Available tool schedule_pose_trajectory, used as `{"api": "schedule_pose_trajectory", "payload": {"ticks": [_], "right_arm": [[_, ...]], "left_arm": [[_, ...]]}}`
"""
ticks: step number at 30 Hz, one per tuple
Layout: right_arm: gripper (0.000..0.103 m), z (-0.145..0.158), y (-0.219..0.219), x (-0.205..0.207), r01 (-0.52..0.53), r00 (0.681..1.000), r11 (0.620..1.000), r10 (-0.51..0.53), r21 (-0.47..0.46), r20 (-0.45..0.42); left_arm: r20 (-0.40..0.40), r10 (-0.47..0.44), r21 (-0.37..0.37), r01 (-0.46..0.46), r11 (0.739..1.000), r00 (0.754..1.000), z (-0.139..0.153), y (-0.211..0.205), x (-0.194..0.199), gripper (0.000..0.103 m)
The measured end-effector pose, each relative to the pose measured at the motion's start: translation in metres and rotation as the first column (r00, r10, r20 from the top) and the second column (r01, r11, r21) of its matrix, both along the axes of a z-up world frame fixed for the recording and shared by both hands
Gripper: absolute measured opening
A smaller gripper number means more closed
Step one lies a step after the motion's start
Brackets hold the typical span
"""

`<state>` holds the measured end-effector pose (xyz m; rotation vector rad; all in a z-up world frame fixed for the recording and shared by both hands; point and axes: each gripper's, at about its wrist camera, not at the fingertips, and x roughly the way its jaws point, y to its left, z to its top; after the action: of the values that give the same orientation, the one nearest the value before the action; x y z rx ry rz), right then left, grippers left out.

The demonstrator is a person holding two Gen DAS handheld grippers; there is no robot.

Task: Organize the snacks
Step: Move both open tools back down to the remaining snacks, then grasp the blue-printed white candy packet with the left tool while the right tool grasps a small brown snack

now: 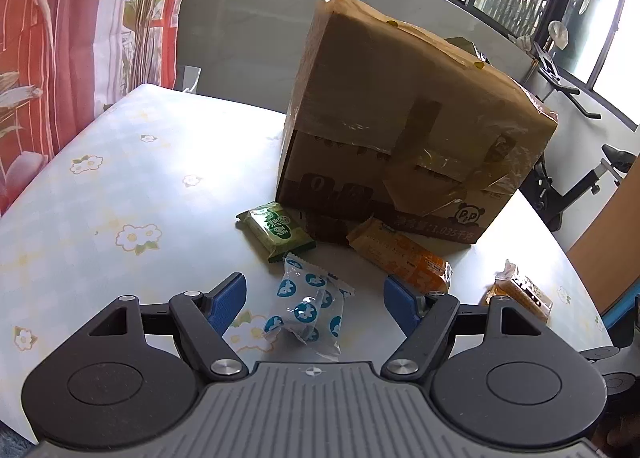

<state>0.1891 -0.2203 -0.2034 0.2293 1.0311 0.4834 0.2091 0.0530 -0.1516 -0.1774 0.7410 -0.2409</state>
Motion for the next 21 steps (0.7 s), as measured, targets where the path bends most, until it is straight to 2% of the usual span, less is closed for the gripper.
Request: {"api": "schedule_pose_trajectory", "payload": {"ticks": [4, 11, 21], "right_arm": [[0.024, 0.0, 0.012, 0.006, -0.021, 0.999, 0.996, 0.023, -0.085, 0.022], [0.024, 0.001, 0.021, 0.011, -0.033, 0.997, 0.993, 0.04, -0.111, 0.061], [0.026, -0.003, 0.031, 0.028, -0.035, 0.994, 0.997, 0.043, -0.075, 0.102]], "left_arm": [[-0.002, 0.004, 0.005, -0.004, 1.0, 1.0, -0.002, 0.001, -0.001, 0.077], [-0.008, 0.0, 0.02, 0.0, 1.0, 1.0, -0.005, -0.003, 0.0, 0.077], [-0.019, 0.01, 0.053, -0.009, 0.999, 1.0, -0.009, -0.006, 0.001, 0.077]]}}
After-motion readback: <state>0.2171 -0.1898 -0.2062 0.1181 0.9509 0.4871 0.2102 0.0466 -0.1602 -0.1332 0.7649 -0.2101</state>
